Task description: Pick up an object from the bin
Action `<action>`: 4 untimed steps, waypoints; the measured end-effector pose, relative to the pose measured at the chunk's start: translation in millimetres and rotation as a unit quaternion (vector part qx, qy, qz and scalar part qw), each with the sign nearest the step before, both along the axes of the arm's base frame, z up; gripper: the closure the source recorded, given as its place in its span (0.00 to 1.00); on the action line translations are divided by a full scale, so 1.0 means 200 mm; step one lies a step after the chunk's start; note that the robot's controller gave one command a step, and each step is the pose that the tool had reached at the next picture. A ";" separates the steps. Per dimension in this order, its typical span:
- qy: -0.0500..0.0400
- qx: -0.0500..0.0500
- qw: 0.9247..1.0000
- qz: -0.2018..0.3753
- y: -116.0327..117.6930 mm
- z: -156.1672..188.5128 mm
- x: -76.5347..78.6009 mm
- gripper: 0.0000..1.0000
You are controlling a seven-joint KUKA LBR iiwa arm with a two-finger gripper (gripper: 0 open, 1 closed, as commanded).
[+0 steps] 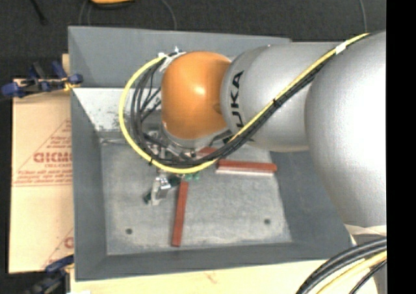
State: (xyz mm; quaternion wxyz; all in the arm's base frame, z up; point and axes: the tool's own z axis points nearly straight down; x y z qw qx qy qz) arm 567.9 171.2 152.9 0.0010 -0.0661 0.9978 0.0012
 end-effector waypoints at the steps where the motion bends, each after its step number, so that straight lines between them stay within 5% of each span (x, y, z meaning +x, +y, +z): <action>1: -0.004 0.000 0.999 0.045 -0.05 -0.07 0.06 0.00; 2: 0.007 -0.003 0.981 0.196 -0.23 -0.37 0.03 1.00; 3: 0.007 -0.003 0.981 0.195 -0.23 -0.37 0.03 1.00; 4: -0.004 -0.001 0.978 0.209 -0.29 0.37 0.06 1.00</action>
Offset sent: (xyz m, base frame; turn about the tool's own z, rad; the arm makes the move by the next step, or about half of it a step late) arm 0.0031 -0.0454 -0.0829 -0.3988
